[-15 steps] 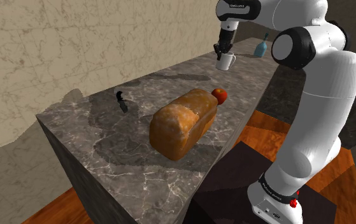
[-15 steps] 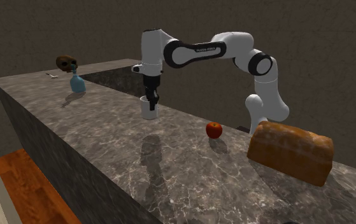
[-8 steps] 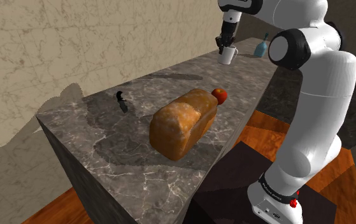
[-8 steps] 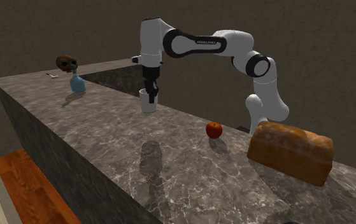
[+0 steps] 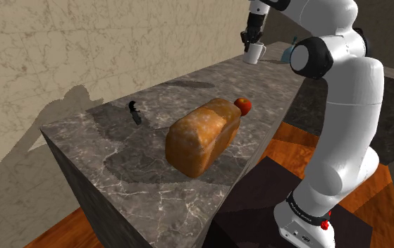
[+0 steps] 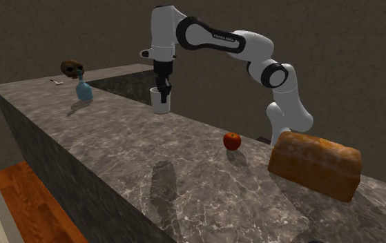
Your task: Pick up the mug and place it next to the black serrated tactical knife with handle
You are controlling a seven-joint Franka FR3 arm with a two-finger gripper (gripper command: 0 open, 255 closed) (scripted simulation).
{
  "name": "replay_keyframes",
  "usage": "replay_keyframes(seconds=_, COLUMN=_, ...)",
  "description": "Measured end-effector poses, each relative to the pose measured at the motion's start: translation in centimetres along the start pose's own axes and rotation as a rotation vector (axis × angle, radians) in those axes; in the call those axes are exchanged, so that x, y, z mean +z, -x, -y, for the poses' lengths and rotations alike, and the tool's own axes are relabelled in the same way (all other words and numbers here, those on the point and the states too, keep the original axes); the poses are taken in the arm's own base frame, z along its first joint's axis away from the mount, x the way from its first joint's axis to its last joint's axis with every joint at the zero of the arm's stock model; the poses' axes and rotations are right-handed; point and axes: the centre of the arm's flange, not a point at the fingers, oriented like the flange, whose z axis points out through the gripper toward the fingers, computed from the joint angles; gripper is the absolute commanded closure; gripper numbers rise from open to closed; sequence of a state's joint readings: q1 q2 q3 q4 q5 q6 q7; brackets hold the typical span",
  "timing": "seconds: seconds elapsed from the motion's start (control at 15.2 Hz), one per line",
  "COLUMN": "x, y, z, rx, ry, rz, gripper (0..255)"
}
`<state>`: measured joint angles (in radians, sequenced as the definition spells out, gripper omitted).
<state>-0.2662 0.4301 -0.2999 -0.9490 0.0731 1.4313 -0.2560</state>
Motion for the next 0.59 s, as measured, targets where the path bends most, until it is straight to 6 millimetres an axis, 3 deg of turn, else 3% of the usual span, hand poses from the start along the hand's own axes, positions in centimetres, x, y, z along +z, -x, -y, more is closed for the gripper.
replay_keyframes(seconds=0.26, x=-2.0, y=-0.2, z=-0.3, rx=0.000, ry=0.000, rz=0.000, gripper=255)
replay_keyframes(seconds=0.59, x=-2.0, y=0.7, z=4.9, rx=0.000, ry=-0.001, rz=0.000, gripper=255)
